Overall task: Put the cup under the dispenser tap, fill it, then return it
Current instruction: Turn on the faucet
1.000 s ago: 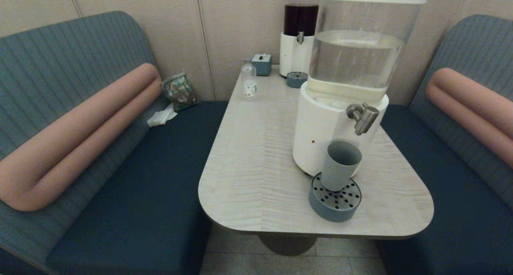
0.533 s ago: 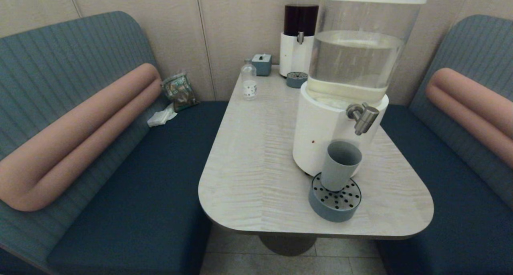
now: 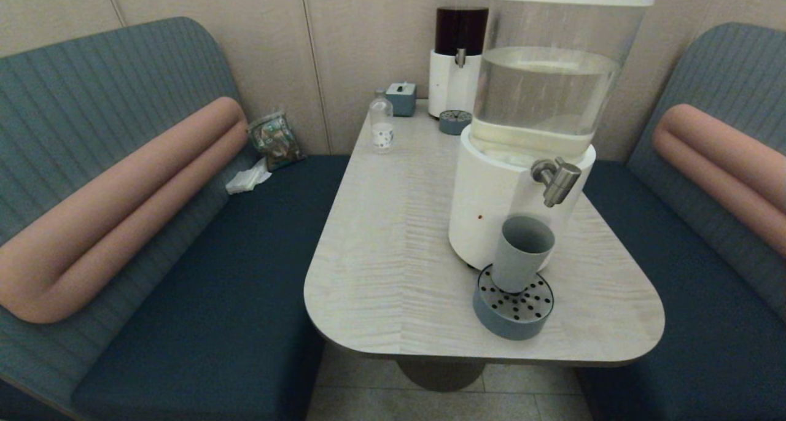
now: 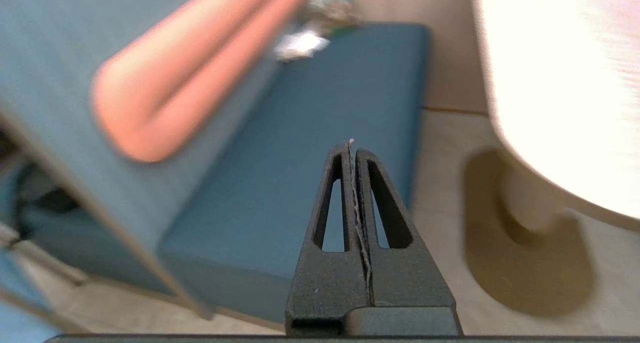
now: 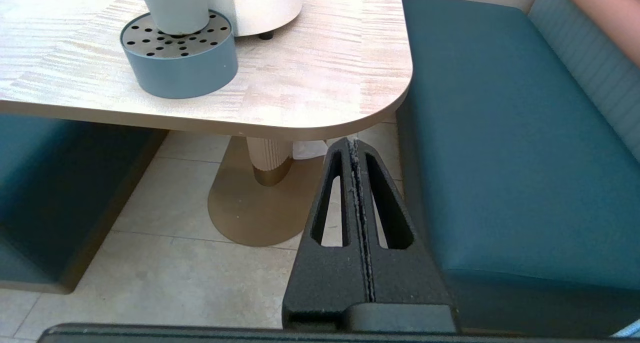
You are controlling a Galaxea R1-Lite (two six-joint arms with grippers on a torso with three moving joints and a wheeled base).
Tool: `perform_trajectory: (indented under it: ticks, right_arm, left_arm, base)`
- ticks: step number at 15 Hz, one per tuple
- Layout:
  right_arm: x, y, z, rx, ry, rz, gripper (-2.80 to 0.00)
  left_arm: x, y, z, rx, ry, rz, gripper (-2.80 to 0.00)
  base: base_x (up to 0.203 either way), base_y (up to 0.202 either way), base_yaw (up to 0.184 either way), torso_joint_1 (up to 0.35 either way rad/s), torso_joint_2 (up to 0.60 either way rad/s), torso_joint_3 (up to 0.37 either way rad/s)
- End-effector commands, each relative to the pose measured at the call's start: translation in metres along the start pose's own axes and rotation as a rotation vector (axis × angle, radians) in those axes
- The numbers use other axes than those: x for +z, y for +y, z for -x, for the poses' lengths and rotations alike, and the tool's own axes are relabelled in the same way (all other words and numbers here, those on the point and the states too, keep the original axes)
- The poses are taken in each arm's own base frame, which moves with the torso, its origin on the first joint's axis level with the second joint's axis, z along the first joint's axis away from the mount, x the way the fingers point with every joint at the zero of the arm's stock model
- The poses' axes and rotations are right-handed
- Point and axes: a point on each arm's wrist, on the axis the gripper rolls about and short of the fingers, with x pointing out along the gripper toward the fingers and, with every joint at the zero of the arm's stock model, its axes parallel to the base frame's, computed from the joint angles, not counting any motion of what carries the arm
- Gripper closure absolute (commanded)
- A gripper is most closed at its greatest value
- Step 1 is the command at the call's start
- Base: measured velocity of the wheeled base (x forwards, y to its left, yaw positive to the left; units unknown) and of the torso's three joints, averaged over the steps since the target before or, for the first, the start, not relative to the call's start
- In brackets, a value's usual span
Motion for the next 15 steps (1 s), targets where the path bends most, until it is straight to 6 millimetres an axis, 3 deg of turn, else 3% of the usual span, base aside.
perform_trajectory:
  ticks: [1, 9, 15]
  right_arm:
    - [0.000, 0.000, 0.000, 0.000, -0.001, 0.000, 0.00]
    - [0.000, 0.000, 0.000, 0.000, -0.001, 0.000, 0.00]
    - [0.000, 0.000, 0.000, 0.000, -0.001, 0.000, 0.00]
  left_arm:
    - [0.011, 0.000, 0.002, -0.049, 0.018, -0.001, 0.00]
    - [-0.031, -0.005, -0.001, -0.164, 0.148, 0.020, 0.00]
    - [-0.026, -0.004, -0.002, -0.148, 0.110, 0.002, 0.00]
  base:
    - [0.000, 0.000, 0.000, 0.000, 0.00, 0.000]
    - [0.000, 0.000, 0.000, 0.000, 0.00, 0.000]
    - [0.000, 0.000, 0.000, 0.000, 0.00, 0.000]
